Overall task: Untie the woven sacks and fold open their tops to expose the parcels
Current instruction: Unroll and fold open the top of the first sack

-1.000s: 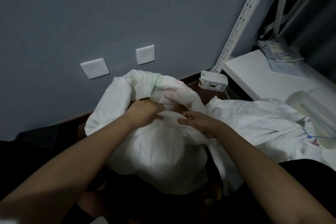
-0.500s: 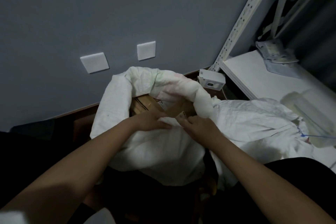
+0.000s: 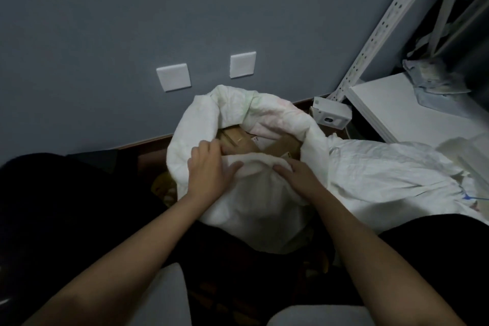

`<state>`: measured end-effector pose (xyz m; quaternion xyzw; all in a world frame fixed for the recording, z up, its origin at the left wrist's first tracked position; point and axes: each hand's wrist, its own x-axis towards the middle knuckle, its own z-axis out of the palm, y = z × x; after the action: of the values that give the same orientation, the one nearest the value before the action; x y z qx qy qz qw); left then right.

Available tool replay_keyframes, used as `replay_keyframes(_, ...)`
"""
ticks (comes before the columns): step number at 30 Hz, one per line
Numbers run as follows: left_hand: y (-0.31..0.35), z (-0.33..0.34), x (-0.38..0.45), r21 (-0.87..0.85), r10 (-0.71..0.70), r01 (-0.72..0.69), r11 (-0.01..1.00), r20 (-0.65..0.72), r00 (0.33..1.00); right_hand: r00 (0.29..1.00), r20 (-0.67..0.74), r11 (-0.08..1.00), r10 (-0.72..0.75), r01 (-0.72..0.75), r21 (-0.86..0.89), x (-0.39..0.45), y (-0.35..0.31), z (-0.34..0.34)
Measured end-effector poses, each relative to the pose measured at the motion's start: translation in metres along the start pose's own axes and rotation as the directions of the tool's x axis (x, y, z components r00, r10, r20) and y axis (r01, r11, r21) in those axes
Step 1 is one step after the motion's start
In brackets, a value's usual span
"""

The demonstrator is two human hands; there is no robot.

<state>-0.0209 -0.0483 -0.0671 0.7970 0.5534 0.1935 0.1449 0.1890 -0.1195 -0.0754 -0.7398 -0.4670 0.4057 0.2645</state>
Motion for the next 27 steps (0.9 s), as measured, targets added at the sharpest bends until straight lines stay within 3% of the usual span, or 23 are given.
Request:
replay_keyframes(2, -0.006, -0.001, -0.022, -0.075, -0.099, 0.105, 0.992, 0.076, 0.992, 1.0, -0.009, 0.996, 0.007, -0.006, 0.091, -0.004, -0.007, 0.001)
replay_keyframes(3, -0.005, 0.002, -0.028, -0.028, -0.088, 0.091, 0.995, 0.087, 0.992, 1.0, 0.0, 0.992, 0.022, -0.021, 0.126, -0.005, -0.012, 0.002)
replay_keyframes(7, -0.003, 0.018, -0.014, 0.289, 0.212, -0.241, 0.926, 0.129, 0.969, 0.993, 0.104, 0.981, 0.063, -0.08, 0.175, -0.01, -0.017, -0.005)
replay_keyframes(11, 0.003, -0.014, 0.053, 0.17, 0.47, -0.516, 0.839, 0.249, 0.847, 0.968, 0.237, 0.985, 0.085, -0.118, 0.128, -0.02, -0.011, -0.024)
replay_keyframes(13, 0.011, -0.024, 0.078, 0.112, 0.606, -0.644, 0.757, 0.25, 0.755, 0.976, 0.209, 0.992, 0.055, -0.077, 0.099, -0.02, -0.011, -0.03)
replay_keyframes(14, 0.013, -0.025, 0.085, 0.077, 0.624, -0.676, 0.733, 0.32, 0.713, 0.986, 0.165, 0.995, 0.036, -0.05, 0.083, -0.019, -0.011, -0.031)
replay_keyframes(17, 0.008, -0.011, 0.089, -0.066, 0.538, -0.629, 0.775, 0.592, 0.6, 0.999, 0.005, 0.999, -0.051, 0.051, 0.002, -0.016, -0.007, -0.026)
replay_keyframes(20, 0.007, -0.009, 0.083, -0.25, 0.525, -0.494, 0.833, 0.64, 0.562, 0.974, -0.131, 0.977, -0.188, 0.172, -0.125, -0.022, -0.003, -0.016)
replay_keyframes(22, 0.012, -0.011, 0.084, -0.292, 0.555, -0.5, 0.815, 0.641, 0.531, 0.903, -0.151, 0.843, -0.402, 0.3, -0.447, -0.027, 0.0, -0.012)
replay_keyframes(24, 0.016, -0.014, 0.088, -0.258, 0.596, -0.587, 0.767, 0.625, 0.504, 0.76, -0.053, 0.538, -0.648, 0.406, -0.739, -0.025, 0.006, -0.007)
replay_keyframes(26, 0.018, -0.014, 0.088, -0.155, 0.692, -0.75, 0.643, 0.537, 0.482, 0.634, 0.097, 0.324, -0.767, 0.513, -0.795, -0.02, 0.011, -0.007)
replay_keyframes(27, 0.016, -0.012, 0.087, -0.057, 0.786, -0.85, 0.523, 0.418, 0.456, 0.635, 0.126, 0.34, -0.762, 0.557, -0.757, -0.017, 0.008, -0.008)
